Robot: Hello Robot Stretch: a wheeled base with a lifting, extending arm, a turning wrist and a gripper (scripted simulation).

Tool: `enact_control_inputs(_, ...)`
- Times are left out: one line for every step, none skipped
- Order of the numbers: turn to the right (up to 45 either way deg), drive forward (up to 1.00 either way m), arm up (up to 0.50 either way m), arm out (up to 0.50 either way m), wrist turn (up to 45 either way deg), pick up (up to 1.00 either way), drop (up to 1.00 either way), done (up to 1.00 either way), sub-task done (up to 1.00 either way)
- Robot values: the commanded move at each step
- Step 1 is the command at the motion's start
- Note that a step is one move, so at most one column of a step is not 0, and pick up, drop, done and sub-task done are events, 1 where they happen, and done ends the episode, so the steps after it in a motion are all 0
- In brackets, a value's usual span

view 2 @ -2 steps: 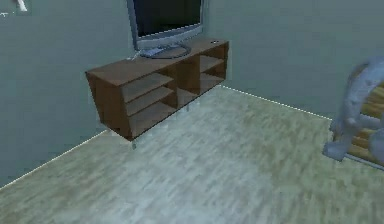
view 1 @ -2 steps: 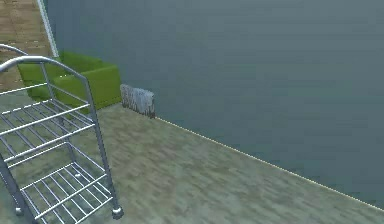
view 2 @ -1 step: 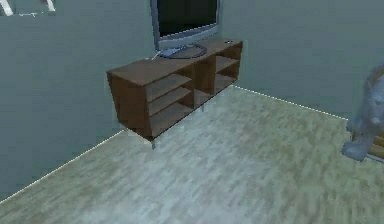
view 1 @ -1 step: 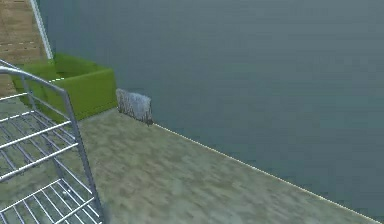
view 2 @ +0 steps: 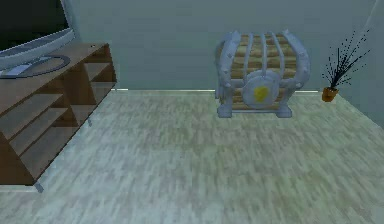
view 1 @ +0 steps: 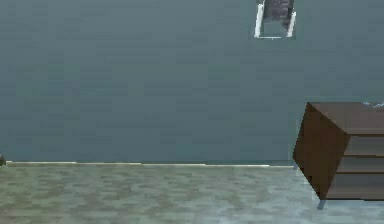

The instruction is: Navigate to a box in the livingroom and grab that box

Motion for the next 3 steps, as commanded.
enact_control_inputs(0.0,0.05,0.0,0.0,0.0,0.0,0.0,0.0,0.0)
enact_control_inputs(45.0,0.0,0.0,0.0,0.0,0.0,0.0,0.0,0.0)
enact_control_inputs(27.0,0.0,0.0,0.0,0.0,0.0,0.0,0.0,0.0)
